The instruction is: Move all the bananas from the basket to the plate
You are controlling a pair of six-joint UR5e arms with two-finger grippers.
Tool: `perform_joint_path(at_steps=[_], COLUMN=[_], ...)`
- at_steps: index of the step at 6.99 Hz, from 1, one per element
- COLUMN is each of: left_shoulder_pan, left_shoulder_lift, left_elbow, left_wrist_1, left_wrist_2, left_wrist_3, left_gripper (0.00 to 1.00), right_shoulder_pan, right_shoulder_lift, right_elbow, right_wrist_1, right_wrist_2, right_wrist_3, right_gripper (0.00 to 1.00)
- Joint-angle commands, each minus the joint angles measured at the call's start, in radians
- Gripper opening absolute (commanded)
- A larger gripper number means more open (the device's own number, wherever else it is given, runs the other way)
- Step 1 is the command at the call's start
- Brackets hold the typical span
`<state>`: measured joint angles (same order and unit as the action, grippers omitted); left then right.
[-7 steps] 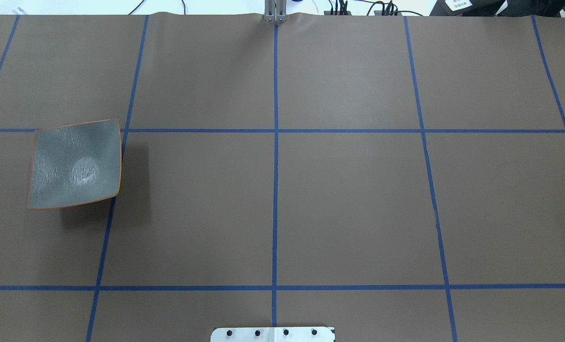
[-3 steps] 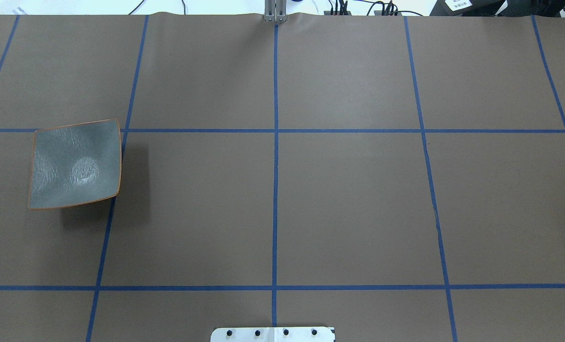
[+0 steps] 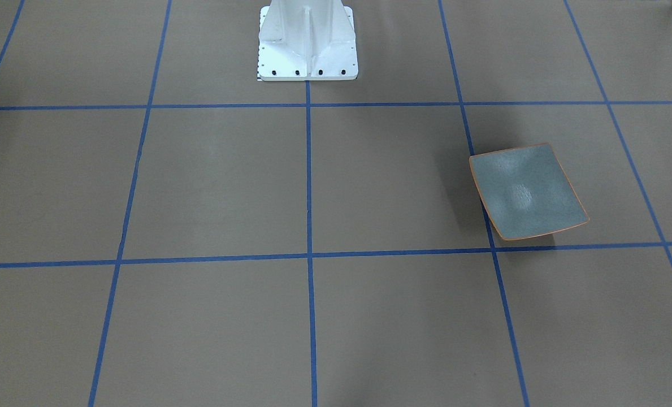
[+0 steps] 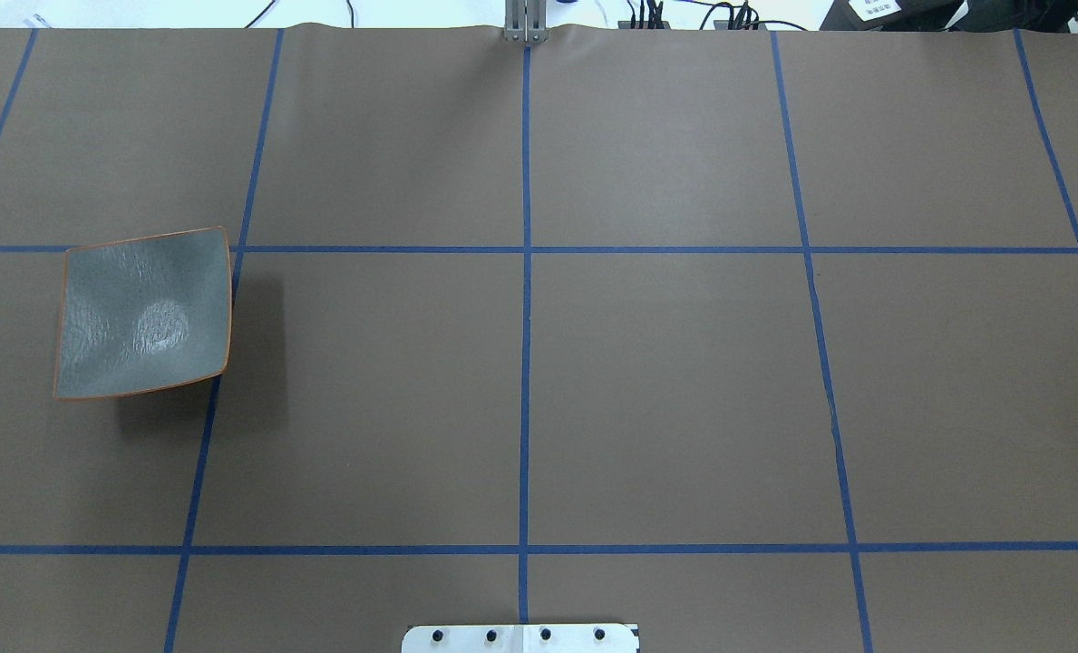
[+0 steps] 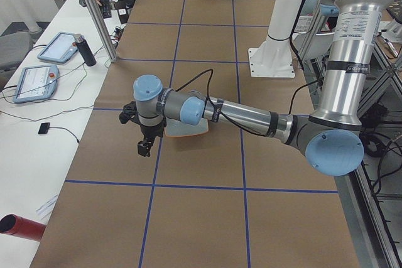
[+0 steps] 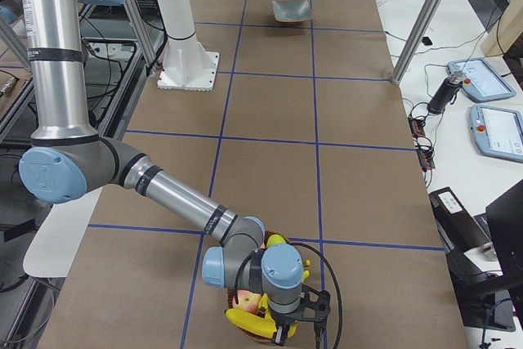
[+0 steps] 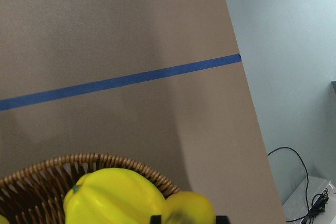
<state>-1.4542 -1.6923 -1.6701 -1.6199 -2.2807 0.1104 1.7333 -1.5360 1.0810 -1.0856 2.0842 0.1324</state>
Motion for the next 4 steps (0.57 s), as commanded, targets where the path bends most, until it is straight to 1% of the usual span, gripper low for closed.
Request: perform_joint_path(at_steps=[1,2,3,4], left_shoulder_pan=[0.0,0.0,0.0,0.0], left_shoulder_lift=[0.003,0.003,0.003,0.003], left_elbow=[0.001,0.003,0.003,0.004], left_wrist_1=[0.0,0.0,0.002,0.0], left_wrist_2=[0.0,0.0,0.0,0.0], left_wrist_3=[0.0,-0.002,-0.002,-0.002], left_gripper=[1.0,1.0,1.0,1.0], right_shoulder_pan=[0.104,0.162,0.207,0.209], right_shoulder_lift=[-0.01,-0.006,0.0,0.037], right_elbow=[0.055,0.139,0.214,0.288], right_wrist_1=[-0.095,-0.225,-0.331,-0.435], right_wrist_2=[-0.004,-0.004,0.011,0.036], right_wrist_3=[-0.131,-0.222,-0.293,-0.277], right_gripper=[0.0,0.0,0.0,0.0])
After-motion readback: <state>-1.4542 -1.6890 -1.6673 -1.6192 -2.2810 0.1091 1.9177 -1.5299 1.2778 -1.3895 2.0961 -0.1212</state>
